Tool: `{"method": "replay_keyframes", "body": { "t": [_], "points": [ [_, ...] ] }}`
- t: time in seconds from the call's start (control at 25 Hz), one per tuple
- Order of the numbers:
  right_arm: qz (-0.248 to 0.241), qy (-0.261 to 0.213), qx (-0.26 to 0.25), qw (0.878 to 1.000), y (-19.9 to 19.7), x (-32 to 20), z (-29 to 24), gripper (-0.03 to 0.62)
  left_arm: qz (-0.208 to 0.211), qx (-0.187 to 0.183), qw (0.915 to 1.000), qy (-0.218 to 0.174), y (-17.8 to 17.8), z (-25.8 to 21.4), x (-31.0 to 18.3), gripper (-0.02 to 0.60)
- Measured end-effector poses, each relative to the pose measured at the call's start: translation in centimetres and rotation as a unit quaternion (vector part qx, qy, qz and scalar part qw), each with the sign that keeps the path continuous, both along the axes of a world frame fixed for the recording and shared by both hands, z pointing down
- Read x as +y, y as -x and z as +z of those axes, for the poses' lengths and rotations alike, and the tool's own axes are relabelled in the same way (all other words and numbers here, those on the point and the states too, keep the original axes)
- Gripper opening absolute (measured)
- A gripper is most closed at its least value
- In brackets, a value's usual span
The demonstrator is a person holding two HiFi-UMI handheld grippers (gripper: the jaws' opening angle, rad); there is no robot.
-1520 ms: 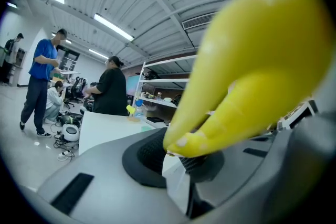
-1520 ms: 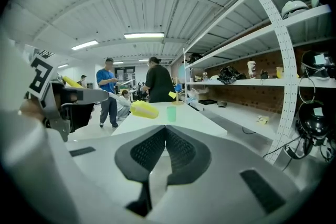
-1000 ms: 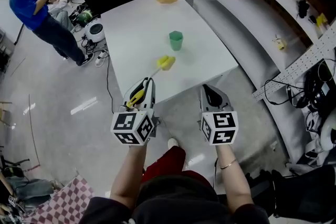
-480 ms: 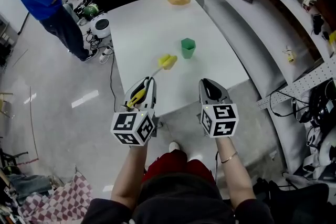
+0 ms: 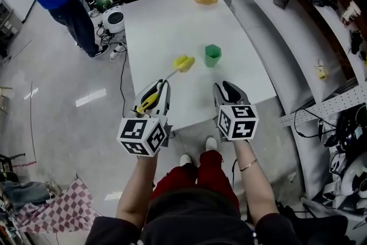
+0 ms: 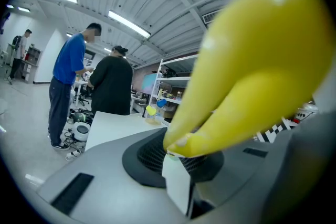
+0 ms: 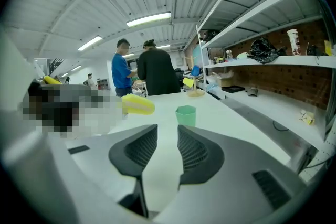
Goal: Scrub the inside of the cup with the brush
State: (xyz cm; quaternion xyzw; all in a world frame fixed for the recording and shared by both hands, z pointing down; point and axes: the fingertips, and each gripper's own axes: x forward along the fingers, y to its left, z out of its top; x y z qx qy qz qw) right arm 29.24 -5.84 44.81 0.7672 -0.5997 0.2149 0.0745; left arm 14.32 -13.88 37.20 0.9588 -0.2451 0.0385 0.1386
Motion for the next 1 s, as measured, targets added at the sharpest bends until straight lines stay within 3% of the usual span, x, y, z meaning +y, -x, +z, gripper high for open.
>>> {"method": "replay_keyframes", "body": {
  "t": [0.12, 0.24, 0.28, 0.68, 1.0],
  "points": [
    [-0.005, 0.011, -0.01, 1.0, -0.9, -1.3, 1.2, 0.149, -0.002, -0.006, 1.0, 0.0, -0.8, 0.3, -1.0, 0.046],
    [-0.008, 0.02, -0.022, 1.0, -2.1, -2.7, 2.6, 0.264, -0.01, -0.011, 0.9999, 0.003, -1.6, 0.6, -1.9, 0.046],
    [-0.01, 0.024, -0.022, 0.999, -2.5, -3.2, 2.9, 0.273, -0.014, -0.011, 0.9998, 0.004, -1.9, 0.6, -2.3, 0.046],
    [-0.042, 0.072, 0.005, 0.996, -6.9, -7.4, 6.6, 0.314, -0.045, -0.013, 0.9984, 0.03, -5.3, 2.1, -5.6, 0.046],
    [-0.071, 0.096, 0.018, 0.993, -7.8, -10.4, 9.1, 0.341, -0.071, -0.028, 0.9959, 0.05, -6.6, 3.6, -8.1, 0.046]
  ]
}}
